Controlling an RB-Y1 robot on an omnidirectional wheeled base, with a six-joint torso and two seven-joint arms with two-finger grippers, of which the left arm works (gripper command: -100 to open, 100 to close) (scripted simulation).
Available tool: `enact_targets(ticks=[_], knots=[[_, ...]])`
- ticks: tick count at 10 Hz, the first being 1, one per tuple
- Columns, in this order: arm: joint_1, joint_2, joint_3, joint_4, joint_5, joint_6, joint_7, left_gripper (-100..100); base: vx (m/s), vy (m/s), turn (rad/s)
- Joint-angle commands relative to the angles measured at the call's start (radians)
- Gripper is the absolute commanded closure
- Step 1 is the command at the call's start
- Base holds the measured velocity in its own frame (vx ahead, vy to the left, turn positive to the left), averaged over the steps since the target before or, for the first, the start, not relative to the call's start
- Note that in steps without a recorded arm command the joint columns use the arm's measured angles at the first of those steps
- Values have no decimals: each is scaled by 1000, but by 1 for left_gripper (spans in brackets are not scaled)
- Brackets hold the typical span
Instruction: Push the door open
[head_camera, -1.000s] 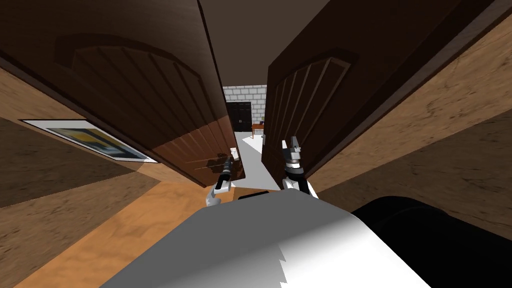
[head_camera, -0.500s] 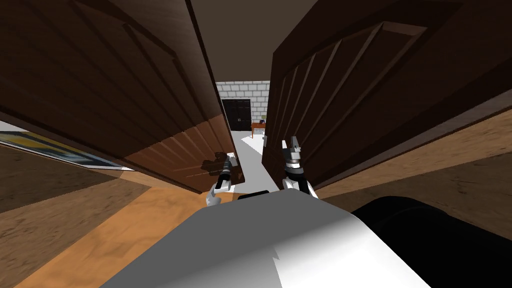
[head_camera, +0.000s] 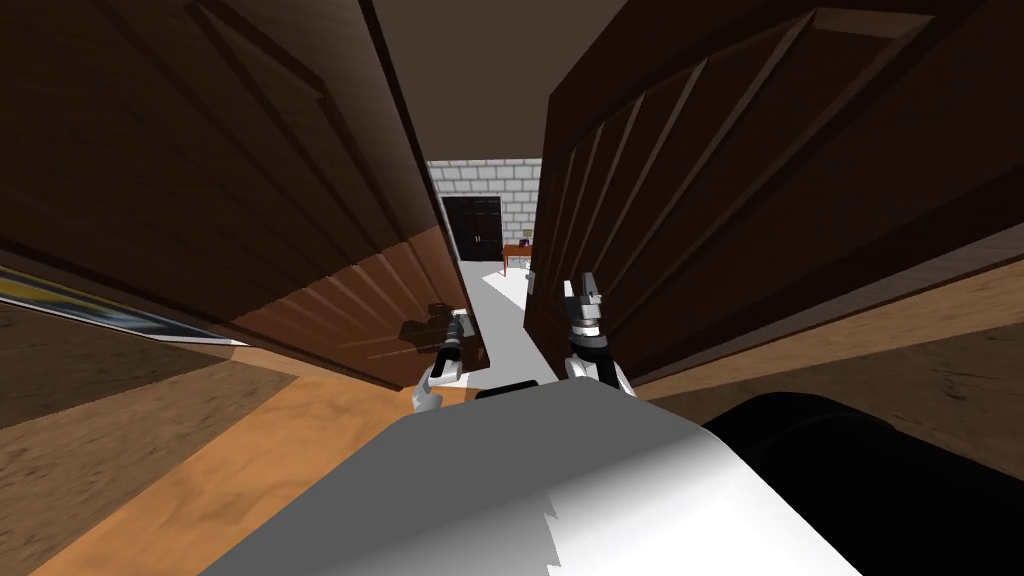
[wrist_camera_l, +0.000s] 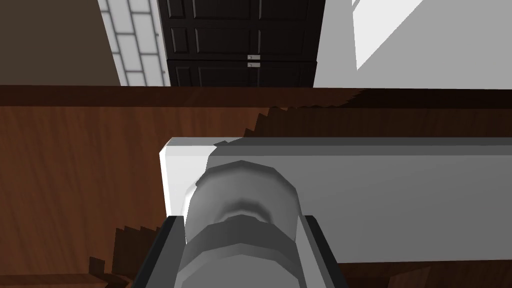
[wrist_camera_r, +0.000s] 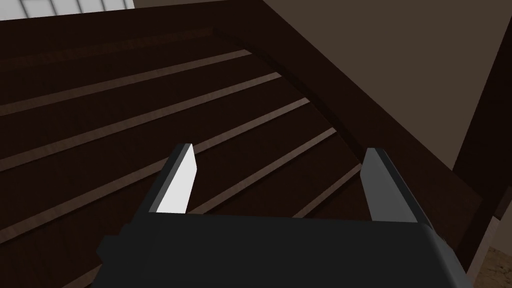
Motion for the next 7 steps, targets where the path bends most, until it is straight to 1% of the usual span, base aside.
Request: enact_targets(ticks=[1,3,4,5,7], knots=[[2,-1,-1,1,0,0,0,100,-21,-1,2],[2,-1,-1,1,0,0,0,100,-6,-1,2],[-3,1,-4,11,9,1,-11,100,94,3,102],[-6,2,-4,14,12,0,-14,100,162,-29,117],[-17,4,-8,26,27,-2,-32,100,183,12,124]])
